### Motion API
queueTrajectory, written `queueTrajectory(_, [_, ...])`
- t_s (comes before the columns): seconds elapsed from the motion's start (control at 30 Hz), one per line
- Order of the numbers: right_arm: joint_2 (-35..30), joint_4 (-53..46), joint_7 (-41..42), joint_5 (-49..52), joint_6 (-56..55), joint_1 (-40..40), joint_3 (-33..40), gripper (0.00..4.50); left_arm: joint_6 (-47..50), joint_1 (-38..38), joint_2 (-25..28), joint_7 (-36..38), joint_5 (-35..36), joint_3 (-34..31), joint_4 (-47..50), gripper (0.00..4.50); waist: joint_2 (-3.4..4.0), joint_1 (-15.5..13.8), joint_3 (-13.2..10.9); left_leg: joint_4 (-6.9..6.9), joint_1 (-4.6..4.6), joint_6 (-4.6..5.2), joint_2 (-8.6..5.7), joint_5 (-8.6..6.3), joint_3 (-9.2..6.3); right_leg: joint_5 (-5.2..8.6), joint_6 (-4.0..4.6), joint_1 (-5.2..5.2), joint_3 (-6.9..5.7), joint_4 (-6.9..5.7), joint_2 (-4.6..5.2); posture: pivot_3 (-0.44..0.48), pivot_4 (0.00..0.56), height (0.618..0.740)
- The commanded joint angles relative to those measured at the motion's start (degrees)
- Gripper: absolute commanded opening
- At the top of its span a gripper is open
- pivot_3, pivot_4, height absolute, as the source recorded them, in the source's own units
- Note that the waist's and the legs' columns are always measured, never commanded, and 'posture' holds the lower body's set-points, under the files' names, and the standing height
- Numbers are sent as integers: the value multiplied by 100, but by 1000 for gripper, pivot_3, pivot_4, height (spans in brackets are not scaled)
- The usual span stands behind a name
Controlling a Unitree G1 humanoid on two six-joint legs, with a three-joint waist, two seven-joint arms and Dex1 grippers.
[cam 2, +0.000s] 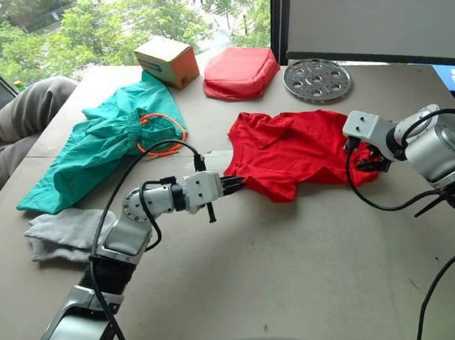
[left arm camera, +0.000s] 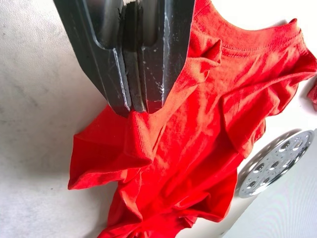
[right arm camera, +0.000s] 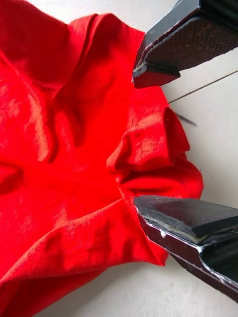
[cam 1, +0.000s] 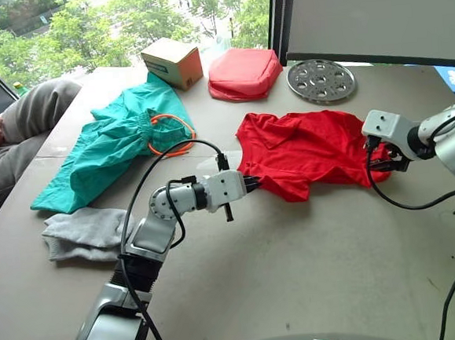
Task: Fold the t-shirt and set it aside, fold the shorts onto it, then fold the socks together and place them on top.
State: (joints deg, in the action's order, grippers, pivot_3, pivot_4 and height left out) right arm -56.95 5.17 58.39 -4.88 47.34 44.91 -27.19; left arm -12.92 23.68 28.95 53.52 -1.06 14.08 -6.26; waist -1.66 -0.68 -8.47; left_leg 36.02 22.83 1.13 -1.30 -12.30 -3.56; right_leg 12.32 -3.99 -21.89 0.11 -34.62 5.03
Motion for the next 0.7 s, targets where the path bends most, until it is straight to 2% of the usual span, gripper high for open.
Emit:
queueTrajectory(0.03, [49,273,-8,-229,-75,186,129,3427,-3,-18,-36,-105,-12,11,265,0,0,1,0,0,0,0,-2,0,0,0,0,0,0,0,0,0,150,739])
queueTrajectory(0.1, [109,391,-28,-291,-100,205,145,2845,-5,-28,-43,-121,-17,16,274,0,0,6,0,0,-1,0,-5,0,1,-1,-1,0,0,-1,0,0,150,739])
queueTrajectory(0.2, [149,476,2,-349,-137,172,185,1240,-49,-56,-29,-131,-20,1,253,0,2,8,-1,0,-1,0,-9,0,1,-1,-1,0,0,-2,0,0,150,739])
queueTrajectory(0.23, [162,486,8,-345,-151,154,210,869,-78,-73,-14,-133,-20,-7,231,0,3,6,-1,0,-1,0,-9,0,1,-1,-1,0,0,-2,0,0,150,739])
queueTrajectory(0.27, [170,482,13,-347,-164,143,227,214,-108,-89,2,-133,-21,-14,208,0,3,6,-1,0,-1,0,-9,0,1,-1,-1,0,0,-2,0,0,150,739])
queueTrajectory(0.5, [112,198,38,-237,17,-29,466,90,-151,-116,38,-137,-24,-67,143,0,4,2,-2,1,-1,0,-9,0,1,-1,-1,0,1,-2,0,0,150,739])
queueTrajectory(0.7, [-186,-1010,-237,-9,686,-808,1368,90,199,-233,41,-226,345,-404,214,0,7,-10,-4,-1,1,-1,-8,0,-5,-1,-1,-1,0,-3,0,0,150,739])
